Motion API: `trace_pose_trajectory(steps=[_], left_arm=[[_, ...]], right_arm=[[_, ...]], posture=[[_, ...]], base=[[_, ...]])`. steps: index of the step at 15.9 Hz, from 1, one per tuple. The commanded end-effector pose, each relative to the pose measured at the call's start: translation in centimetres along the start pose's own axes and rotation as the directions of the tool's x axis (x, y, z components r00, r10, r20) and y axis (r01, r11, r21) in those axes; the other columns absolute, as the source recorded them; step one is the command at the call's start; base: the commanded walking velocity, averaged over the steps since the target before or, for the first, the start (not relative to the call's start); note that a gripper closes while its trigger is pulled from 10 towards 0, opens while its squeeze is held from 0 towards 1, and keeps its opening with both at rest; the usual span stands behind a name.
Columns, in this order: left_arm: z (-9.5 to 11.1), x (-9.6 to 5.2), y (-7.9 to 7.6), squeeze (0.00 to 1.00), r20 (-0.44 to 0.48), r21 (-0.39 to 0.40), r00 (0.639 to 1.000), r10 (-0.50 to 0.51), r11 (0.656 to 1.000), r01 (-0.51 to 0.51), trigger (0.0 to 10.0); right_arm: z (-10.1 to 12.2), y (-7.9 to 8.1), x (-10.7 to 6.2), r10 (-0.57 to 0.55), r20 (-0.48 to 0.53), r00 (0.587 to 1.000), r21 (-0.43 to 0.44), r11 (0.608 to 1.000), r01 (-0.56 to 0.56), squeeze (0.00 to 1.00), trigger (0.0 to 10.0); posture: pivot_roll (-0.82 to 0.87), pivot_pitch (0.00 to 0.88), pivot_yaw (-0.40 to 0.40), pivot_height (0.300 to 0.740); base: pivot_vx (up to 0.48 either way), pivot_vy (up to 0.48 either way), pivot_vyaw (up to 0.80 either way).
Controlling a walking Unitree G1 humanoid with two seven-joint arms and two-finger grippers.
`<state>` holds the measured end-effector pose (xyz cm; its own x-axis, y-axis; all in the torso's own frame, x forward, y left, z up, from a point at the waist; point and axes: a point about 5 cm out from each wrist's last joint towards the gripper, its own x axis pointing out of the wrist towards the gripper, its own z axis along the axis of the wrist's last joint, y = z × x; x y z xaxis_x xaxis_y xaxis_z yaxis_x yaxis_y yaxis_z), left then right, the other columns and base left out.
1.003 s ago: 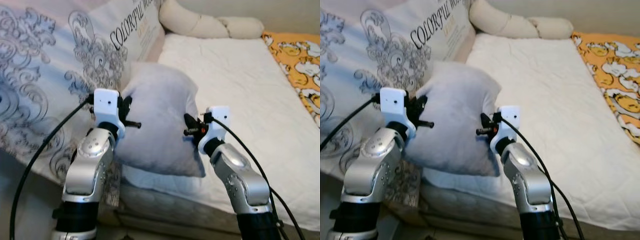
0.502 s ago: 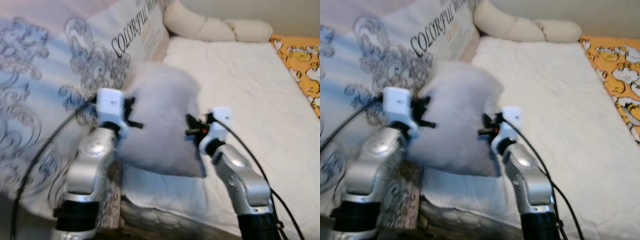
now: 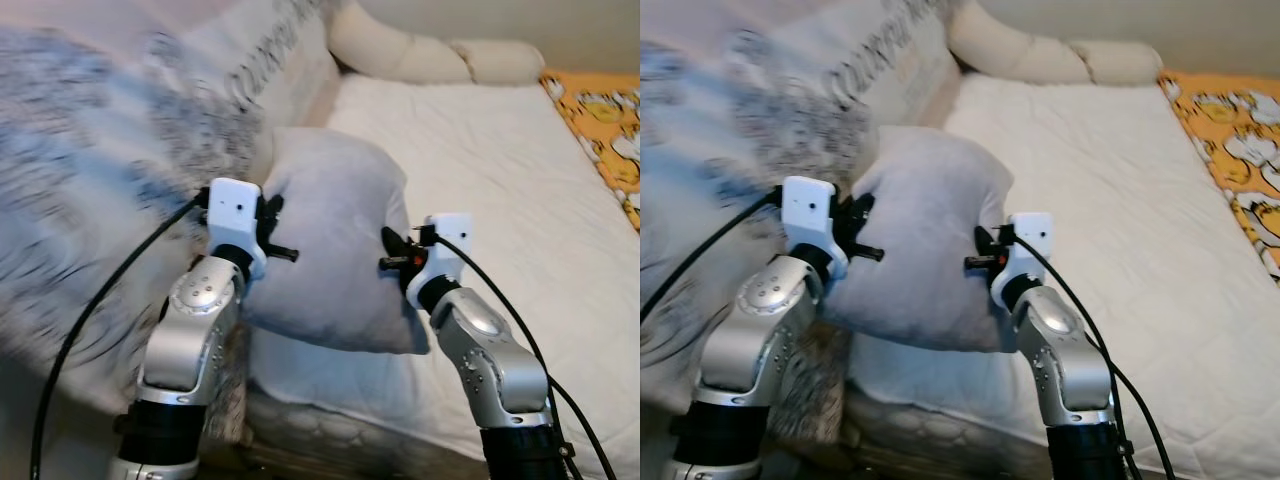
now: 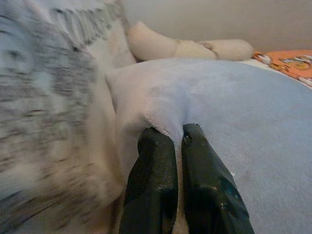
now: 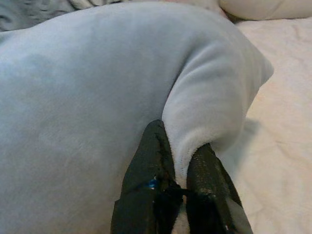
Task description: Clean up the room
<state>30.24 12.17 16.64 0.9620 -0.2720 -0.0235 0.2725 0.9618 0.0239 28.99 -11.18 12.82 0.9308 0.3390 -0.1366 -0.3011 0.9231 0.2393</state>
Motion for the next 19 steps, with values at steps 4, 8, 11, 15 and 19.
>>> trace_pose_trajectory(steps=[4, 8, 11, 15, 19], left_arm=[[1.0, 0.2, -0.2, 0.0, 0.041, 0.011, 0.999, -0.014, 1.0, 0.013, 10.0], [0.9, 0.3, -0.4, 0.0, 0.028, 0.019, 0.999, -0.021, 1.0, 0.02, 10.0], [0.8, 0.3, -0.4, 0.0, 0.024, 0.011, 1.0, -0.015, 1.0, 0.015, 10.0], [0.7, 0.3, -0.2, 0.0, 0.014, 0.018, 1.0, -0.01, 1.0, 0.01, 10.0], [1.0, 1.5, 0.7, 0.0, 0.021, 0.075, 1.0, -0.002, 0.997, 0.0, 10.0]], right_arm=[[0.8, 0.0, 0.1, -0.003, 0.039, 0.999, -0.009, 1.0, 0.004, 0.0, 10.0], [0.7, 0.0, 0.0, -0.007, 0.035, 0.999, -0.008, 1.0, 0.007, 0.0, 10.0], [0.7, 0.0, 0.0, -0.009, 0.034, 0.999, -0.006, 1.0, 0.009, 0.0, 10.0], [0.6, 0.1, 0.0, -0.002, 0.03, 1.0, -0.008, 1.0, 0.002, 0.0, 10.0], [-0.2, 0.2, 1.3, 0.038, 0.0, 0.999, -0.029, 0.999, -0.038, 0.0, 10.0]], posture=[[-0.03, 0.0, 0.022, 0.74], [-0.03, 0.0, 0.023, 0.74], [-0.03, 0.0, 0.024, 0.74], [-0.03, 0.0, 0.019, 0.74], [-0.03, 0.0, 0.019, 0.74]], base=[[0.0, 0.0, 0.0], [0.0, 0.0, 0.0], [0.0, 0.0, 0.0], [0.0, 0.0, 0.0], [0.0, 0.0, 0.0]])
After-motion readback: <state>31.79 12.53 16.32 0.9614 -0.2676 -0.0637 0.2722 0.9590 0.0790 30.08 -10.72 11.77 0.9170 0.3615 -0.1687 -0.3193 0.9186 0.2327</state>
